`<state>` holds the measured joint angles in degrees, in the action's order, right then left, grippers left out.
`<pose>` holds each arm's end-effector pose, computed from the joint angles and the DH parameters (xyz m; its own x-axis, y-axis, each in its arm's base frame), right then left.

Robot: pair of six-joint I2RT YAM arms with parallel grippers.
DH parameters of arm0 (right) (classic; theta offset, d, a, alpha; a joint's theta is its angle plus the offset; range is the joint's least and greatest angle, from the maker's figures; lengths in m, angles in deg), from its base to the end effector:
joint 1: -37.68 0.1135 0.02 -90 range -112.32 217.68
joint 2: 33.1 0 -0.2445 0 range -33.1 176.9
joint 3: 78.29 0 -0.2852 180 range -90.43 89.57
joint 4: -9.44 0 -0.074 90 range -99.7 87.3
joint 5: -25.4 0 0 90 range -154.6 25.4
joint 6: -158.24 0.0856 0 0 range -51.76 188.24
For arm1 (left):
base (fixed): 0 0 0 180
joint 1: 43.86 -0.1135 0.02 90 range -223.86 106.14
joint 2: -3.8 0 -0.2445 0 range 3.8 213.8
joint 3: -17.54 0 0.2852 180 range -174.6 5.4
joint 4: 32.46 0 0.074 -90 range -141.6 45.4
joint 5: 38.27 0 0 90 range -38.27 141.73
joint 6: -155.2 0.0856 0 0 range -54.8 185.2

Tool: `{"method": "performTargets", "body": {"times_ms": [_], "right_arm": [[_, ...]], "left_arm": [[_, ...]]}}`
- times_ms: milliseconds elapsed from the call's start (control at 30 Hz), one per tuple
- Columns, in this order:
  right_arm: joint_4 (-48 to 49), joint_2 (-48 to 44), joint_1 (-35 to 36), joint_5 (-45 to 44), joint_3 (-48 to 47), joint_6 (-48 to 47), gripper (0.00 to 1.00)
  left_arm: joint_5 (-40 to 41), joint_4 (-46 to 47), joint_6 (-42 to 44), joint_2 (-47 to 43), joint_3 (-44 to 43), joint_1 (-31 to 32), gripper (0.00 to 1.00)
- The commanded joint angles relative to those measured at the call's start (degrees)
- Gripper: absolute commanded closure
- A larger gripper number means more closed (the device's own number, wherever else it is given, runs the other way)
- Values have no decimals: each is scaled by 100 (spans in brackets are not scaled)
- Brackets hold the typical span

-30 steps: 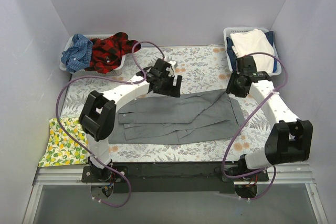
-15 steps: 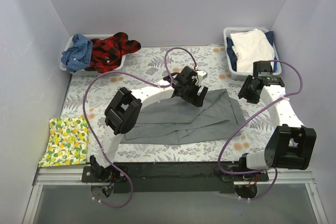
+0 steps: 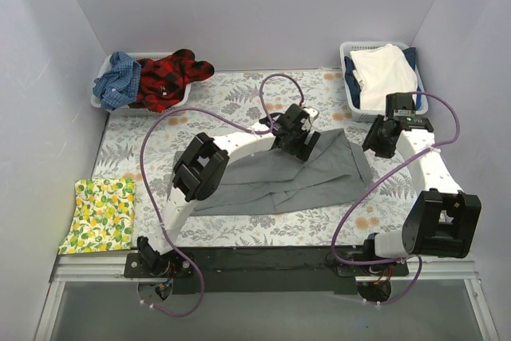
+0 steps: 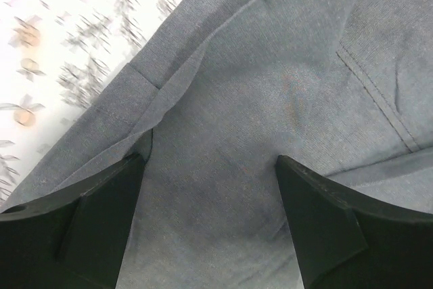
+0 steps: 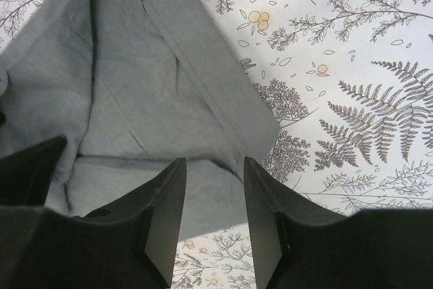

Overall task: Fold and stack the long sleeve shirts
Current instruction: Fold the shirt

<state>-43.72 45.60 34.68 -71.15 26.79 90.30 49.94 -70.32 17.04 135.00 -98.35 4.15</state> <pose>0.3424 -0.0277 0.2012 -0.7328 0.4120 -0.5415 0.4201 0.9000 0.1163 0.3672 -0.4119 0.0944 -0.9200 -0.0910 -0.3812 0.1050 0.8800 -0.4633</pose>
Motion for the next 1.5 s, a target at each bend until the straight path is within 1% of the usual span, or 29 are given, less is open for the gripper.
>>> {"method": "performTargets", "body": {"times_ms": [0, 67, 100, 167, 200, 233, 300, 433, 467, 500, 567, 633, 667, 733, 767, 833, 867, 933, 967, 1067, 1100, 1167, 1267, 1400, 1467], "right_arm": [[-82, 49, -25, 136, -190, -80, 53], [-82, 84, -25, 162, -225, -88, 53], [-73, 119, -25, 197, -234, -97, 53], [-82, 163, -25, 224, -269, -115, 53], [-82, 216, -25, 267, -287, -132, 53], [-82, 242, -25, 303, -304, -141, 53], [-82, 356, -25, 469, -366, -211, 53], [-91, 559, 80, 619, -480, -343, 53], [-91, 603, 203, 602, -515, -378, 53], [-82, 664, 291, 515, -603, -413, 53], [-91, 717, 755, 365, -735, -492, 52], [-82, 831, 1125, 172, -962, -571, 52], [-56, 892, 1570, 128, -1051, -606, 52], [5, 1182, 2056, 110, -1357, -773, 52], [6, 1322, 2546, 153, -1507, -861, 52], [6, 1840, 3066, 189, -1789, -1063, 52], [-3, 2199, 3574, 180, -2112, -1308, 53], [6, 2544, 4051, 171, -2421, -1529, 53], [32, 2833, 4428, 180, -2675, -1617, 53], [225, 3273, 4904, 619, -3002, -1688, 53], [408, 3353, 5002, 1011, -3055, -1766, 53], [480, 3625, 5291, 1173, -3239, -1881, 53], [472, 4020, 5590, 1348, -3687, -2065, 53], [463, 4452, 5758, 1822, -4162, -2075, 52], [419, 4654, 5828, 1885, -4435, -2162, 53]], "left_arm": [[1081, -723, -403, 599, -417, -378, 20], [1372, -917, -509, 837, -620, -564, 21], [1530, -1101, -649, 898, -725, -791, 21], [1671, -1295, -799, 1065, -1041, -1038, 21], [1768, -1505, -878, 1136, -1156, -1274, 21], [1795, -1568, -966, 1197, -1374, -1390, 21], [1830, -1595, -1028, 1329, -1525, -1688, 21], [1427, -1621, -1169, 1628, -2096, -2067, 19], [1113, -1604, -1143, 1655, -2332, -2120, 19], [1023, -1516, -1152, 1603, -2404, -2181, 18], [664, -1376, -1108, 1436, -2431, -2234, 17], [600, -1147, -1108, 999, -2388, -2261, 15], [426, -1051, -1029, 813, -2344, -2304, 14], [407, -909, -1037, 331, -2299, -2366, 12], [346, -918, -1020, 188, -2308, -2462, 11], [389, -988, -1125, -110, -2247, -2568, 11], [398, -1040, -1143, -399, -2186, -2699, 11], [564, -1111, -1248, -699, -1931, -2831, 10], [643, -1189, -1266, -953, -1861, -2954, 9], [942, -1409, -1406, -1323, -1544, -3200, 7], [969, -1436, -1424, -1394, -1483, -3262, 6], [1214, -1541, -1547, -1552, -1289, -3420, 5], [1408, -1454, -1564, -1930, -973, -3587, 4], [1418, -1454, -1609, -2195, -893, -3772, 2], [1400, -1471, -1635, -2247, -884, -3834, 2]]}}
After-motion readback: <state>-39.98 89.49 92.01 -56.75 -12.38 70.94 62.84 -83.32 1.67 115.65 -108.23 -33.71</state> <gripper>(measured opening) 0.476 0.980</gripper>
